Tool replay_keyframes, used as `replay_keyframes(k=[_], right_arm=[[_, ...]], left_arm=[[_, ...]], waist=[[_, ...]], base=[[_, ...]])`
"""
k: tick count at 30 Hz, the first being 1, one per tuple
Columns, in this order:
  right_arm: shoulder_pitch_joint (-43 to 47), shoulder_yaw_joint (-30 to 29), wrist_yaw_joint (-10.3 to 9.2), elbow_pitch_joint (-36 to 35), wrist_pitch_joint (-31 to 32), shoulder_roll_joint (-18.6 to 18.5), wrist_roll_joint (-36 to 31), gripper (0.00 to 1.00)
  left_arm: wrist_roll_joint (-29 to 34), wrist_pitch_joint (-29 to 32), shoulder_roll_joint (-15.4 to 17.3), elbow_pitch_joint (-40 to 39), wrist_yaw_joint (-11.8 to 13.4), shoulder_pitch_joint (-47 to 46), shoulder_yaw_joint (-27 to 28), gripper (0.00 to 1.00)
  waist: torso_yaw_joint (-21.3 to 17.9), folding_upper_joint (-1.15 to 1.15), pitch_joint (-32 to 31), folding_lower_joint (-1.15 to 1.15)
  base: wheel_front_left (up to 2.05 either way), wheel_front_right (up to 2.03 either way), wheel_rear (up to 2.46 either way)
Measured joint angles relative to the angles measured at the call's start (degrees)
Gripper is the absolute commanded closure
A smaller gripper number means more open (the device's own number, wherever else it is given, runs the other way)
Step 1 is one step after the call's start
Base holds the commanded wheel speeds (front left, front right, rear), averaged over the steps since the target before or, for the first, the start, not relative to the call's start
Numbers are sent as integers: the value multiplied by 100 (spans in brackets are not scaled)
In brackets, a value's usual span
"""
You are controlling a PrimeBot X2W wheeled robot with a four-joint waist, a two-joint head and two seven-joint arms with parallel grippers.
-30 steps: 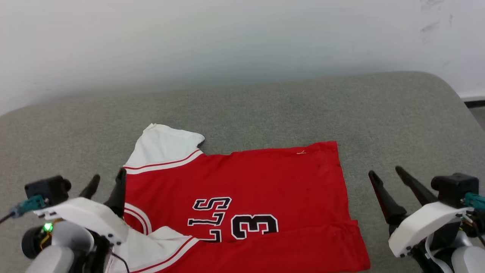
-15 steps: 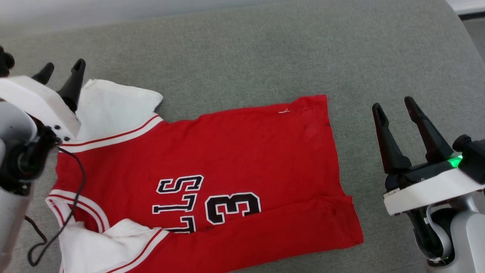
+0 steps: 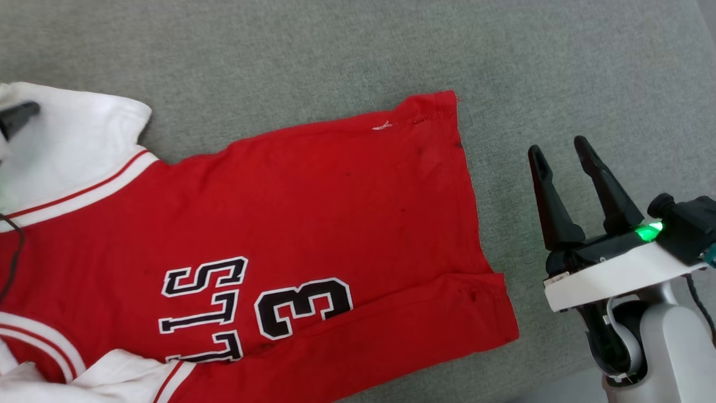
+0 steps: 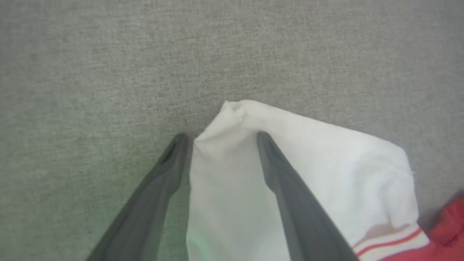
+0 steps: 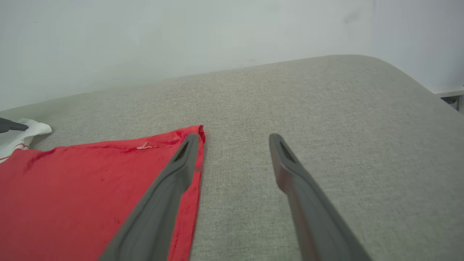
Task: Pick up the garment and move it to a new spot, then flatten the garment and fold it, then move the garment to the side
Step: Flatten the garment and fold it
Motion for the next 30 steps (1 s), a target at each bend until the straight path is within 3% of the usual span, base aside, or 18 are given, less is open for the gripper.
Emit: replay_keyframes(k=[3,4,5,6,9,16,23,30], right_arm=[[-79,58,0,86,-27,11,98,0],[-105,70,0,109,-46,12,105,0],[-110,71,0,129,-46,12,134,0],[-109,74,0,155,-46,11,142,0],[-111,58,0,236,1,2,231,0],[-333,127,-1,475,502,-247,728,0],[-1069,107,-1,1067,2257,-748,1368,0],[-1923,53,0,1489,3966,-1047,1601,0]], left_arm=[[-134,358,86,88,136,-164,42,0],[-179,461,98,85,194,-187,56,44],[-218,537,113,86,236,-197,67,63],[-237,581,121,85,278,-198,78,100],[-275,603,119,87,350,-199,122,100],[-216,179,-219,155,394,-140,75,100],[26,-304,-687,80,237,-237,-165,100],[253,-790,-1081,-324,86,-549,-333,100]], waist=[[-97,0,173,0],[-131,0,210,0],[-159,0,245,-1],[-180,0,274,-1],[-201,0,314,-1],[-54,0,157,-1],[328,0,-75,0],[910,0,-179,-1]], base=[[0,0,0],[0,0,0],[0,0,0],[0,0,0],[0,0,0],[0,0,0],[0,0,0],[0,0,0]])
